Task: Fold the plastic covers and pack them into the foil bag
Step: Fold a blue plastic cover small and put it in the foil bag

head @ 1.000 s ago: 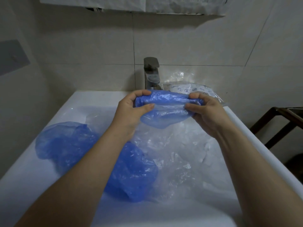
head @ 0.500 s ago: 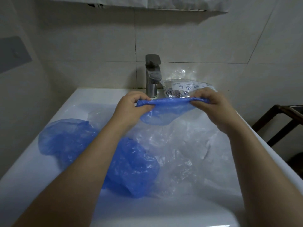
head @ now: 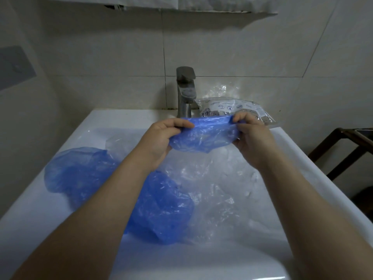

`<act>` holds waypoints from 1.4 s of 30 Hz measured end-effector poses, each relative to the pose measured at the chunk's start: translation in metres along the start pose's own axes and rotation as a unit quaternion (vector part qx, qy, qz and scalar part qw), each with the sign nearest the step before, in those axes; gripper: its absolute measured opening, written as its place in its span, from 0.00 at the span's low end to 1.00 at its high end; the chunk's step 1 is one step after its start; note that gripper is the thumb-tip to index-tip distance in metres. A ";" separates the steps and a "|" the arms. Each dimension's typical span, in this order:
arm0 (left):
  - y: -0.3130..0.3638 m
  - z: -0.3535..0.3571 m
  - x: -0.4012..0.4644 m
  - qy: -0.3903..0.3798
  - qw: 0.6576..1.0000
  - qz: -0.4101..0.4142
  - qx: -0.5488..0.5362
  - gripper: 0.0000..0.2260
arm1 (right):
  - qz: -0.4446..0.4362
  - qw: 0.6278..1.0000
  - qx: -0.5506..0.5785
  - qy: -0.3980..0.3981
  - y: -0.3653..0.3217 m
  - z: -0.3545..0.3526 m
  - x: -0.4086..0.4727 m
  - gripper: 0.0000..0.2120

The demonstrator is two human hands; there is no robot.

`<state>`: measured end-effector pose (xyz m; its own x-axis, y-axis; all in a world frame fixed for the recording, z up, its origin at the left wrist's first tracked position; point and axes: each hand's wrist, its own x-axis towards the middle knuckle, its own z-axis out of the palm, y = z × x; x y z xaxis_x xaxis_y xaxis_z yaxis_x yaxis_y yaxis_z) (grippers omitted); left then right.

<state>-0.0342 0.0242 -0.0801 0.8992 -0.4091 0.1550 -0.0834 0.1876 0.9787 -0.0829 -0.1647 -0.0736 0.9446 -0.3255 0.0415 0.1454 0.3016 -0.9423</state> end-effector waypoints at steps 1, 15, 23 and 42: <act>0.000 0.003 0.001 0.029 1.000 -0.003 0.011 0.26 | 0.014 0.999 0.018 0.027 0.003 0.005 0.001 0.19; 0.007 -0.002 0.000 0.007 0.996 -0.034 -0.077 0.18 | -0.081 0.967 -0.235 -0.059 -0.014 -0.004 -0.006 0.18; 0.006 -0.004 -0.001 0.058 0.975 0.045 0.208 0.11 | -0.229 0.848 -0.474 -0.050 -0.012 -0.013 -0.001 0.03; 0.003 0.005 -0.009 -0.025 0.966 -0.025 0.254 0.18 | 0.016 0.983 -0.182 -0.029 0.000 -0.006 -0.002 0.18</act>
<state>-0.0452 0.0238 -0.0774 0.8870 -0.4509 0.0998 -0.2521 -0.2918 0.9226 -0.0866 -0.1698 -0.0753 0.9636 -0.2667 0.0179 0.0096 -0.0325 -0.9994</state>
